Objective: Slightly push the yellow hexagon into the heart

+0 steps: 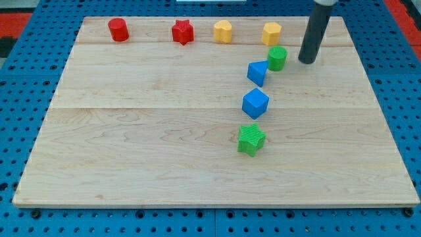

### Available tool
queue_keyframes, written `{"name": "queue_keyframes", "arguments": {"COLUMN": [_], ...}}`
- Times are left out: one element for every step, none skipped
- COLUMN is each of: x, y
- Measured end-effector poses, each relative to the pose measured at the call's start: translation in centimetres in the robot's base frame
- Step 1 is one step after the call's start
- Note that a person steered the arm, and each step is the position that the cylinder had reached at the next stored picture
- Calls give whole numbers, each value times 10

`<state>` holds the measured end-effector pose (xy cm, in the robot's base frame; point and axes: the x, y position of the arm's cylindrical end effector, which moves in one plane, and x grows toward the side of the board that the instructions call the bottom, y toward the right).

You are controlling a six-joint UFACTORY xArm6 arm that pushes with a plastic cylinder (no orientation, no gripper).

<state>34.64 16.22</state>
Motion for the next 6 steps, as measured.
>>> {"name": "queue_keyframes", "arguments": {"x": [-17, -22, -24, -74, -97, -98], "y": [-30, -19, 51, 59, 18, -55]}}
